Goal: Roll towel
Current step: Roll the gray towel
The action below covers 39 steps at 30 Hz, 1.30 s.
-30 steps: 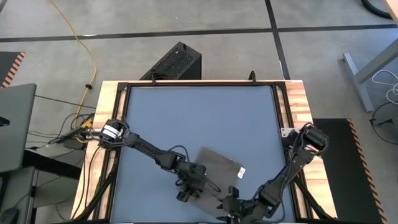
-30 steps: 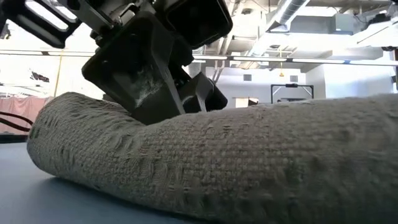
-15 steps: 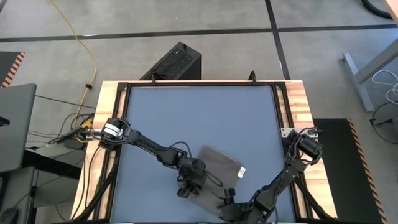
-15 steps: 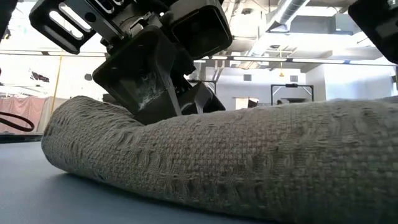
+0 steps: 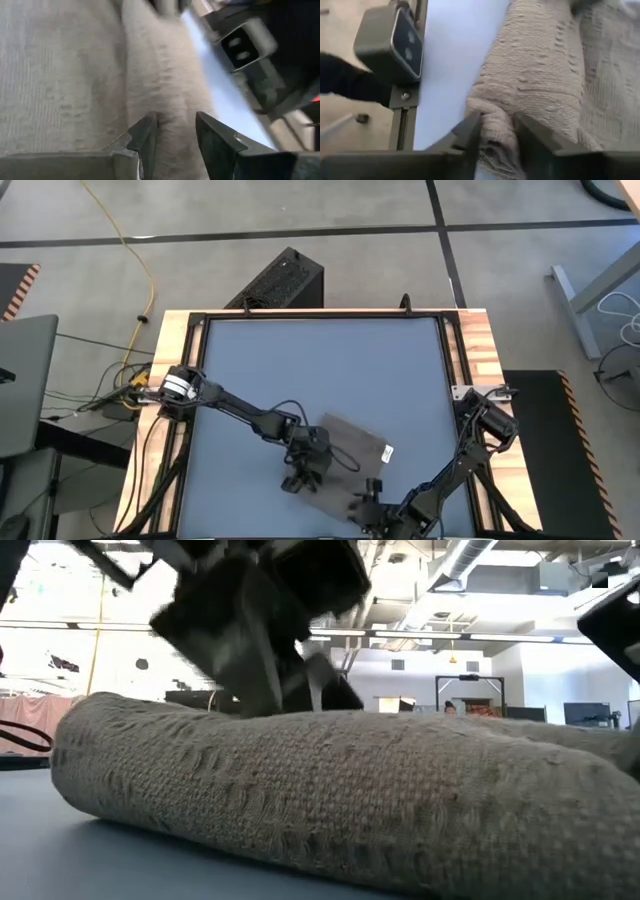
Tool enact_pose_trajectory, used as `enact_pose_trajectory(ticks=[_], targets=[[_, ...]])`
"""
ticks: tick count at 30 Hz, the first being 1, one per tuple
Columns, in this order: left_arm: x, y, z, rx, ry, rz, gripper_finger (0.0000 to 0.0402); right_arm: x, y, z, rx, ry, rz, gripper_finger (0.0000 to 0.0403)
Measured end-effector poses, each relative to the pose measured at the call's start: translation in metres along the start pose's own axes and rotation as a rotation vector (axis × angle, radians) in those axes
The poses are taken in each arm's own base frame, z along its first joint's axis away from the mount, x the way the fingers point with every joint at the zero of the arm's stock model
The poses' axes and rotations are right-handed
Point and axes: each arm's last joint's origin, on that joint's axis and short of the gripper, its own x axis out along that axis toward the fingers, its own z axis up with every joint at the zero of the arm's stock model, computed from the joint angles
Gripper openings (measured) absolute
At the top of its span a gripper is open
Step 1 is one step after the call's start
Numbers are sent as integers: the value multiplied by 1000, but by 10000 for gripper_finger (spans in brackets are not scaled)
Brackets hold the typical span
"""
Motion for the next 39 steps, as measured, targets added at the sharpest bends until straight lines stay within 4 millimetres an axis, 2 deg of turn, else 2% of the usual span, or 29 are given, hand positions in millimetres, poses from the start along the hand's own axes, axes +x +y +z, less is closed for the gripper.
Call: enact_pose_trajectory(ticks=[6,10,14,21,25,31,39], targets=[[-31,-16,13,48,11,-37,121,-6,8,-5,61,-9,34,35],[-46,-33,18,90,32,-14,121,-11,13,-10,73,-58,19,34],[-44,-53,13,121,98,32,121,-14,15,-13,104,-90,-1,43],[-46,-87,-1,210,158,384,121,-14,15,-14,99,-90,-3,44],[-53,-101,-13,220,126,489,121,-15,15,-14,96,-90,-4,45],[-34,-100,-35,280,134,467,121,-14,15,-13,95,-94,-7,46],[1,-73,-55,324,220,484,156,-14,16,-12,110,-125,-9,46]])
